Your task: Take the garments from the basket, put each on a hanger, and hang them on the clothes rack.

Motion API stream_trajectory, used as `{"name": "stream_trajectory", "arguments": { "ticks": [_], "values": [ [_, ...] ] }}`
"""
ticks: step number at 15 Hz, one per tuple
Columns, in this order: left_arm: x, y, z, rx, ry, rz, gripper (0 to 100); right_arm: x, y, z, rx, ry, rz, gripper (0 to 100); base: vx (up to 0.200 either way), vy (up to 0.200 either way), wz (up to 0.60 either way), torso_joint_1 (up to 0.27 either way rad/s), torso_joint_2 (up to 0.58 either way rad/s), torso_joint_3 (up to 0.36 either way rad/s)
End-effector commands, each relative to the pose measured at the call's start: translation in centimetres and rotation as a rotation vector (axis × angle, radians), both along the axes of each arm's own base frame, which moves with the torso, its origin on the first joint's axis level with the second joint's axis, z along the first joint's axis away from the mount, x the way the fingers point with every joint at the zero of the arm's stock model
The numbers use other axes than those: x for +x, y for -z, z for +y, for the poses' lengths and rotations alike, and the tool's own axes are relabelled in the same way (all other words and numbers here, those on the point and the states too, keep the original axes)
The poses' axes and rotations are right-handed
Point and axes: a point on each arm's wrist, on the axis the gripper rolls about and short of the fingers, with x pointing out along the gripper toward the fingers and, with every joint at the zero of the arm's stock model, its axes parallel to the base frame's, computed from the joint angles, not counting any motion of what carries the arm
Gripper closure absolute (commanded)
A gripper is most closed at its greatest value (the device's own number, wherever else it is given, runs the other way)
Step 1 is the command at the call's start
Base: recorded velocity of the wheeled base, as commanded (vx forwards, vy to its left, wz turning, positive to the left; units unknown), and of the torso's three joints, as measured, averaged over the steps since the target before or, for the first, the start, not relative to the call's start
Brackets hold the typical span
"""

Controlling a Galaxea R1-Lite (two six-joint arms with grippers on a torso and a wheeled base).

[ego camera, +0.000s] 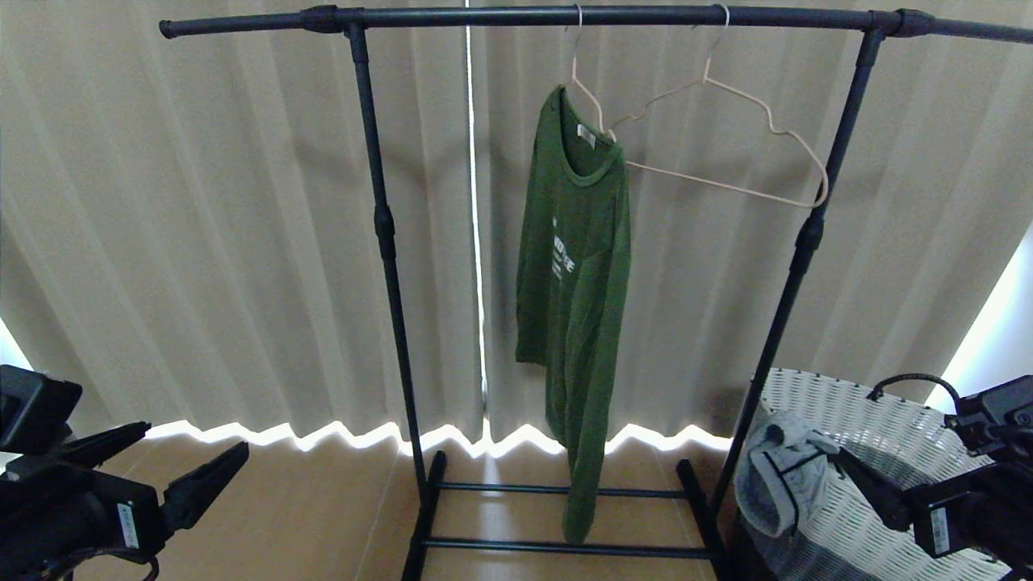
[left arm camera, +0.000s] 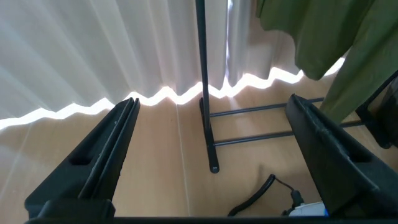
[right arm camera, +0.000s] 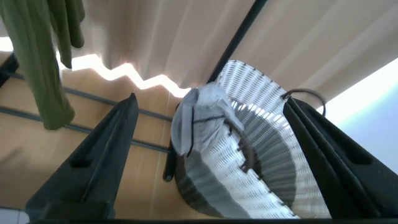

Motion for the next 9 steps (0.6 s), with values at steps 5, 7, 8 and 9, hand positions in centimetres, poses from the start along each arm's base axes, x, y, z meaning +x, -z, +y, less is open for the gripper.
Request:
{"name": "stream_trajectory", "arguments": {
  "ticks": [5,7,8,9],
  "values": [
    [-0.29,0.39,0.02,0.001,0.0,0.011,0,-0.23,0.29,0.03,0.0,-0.011,0.008,0,0.0,0.0,0.0,-0.036,0.09,0.043],
    [-0.49,0.56,0.03,-0.003,-0.002,0.014,0,-0.22,0.33,0.03,-0.002,-0.011,0.011,0,0.0,0.0,0.0,0.0,0.0,0.0],
    [-0.38,0.6,0.03,0.0,-0.001,0.019,0,-0.22,0.33,0.03,-0.002,-0.011,0.011,0,0.0,0.0,0.0,0.0,0.0,0.0],
    [-0.42,0.56,0.03,0.001,0.0,0.015,0,-0.24,0.38,0.03,-0.003,-0.011,0.014,0,0.0,0.0,0.0,0.0,0.0,0.0]
  ]
}}
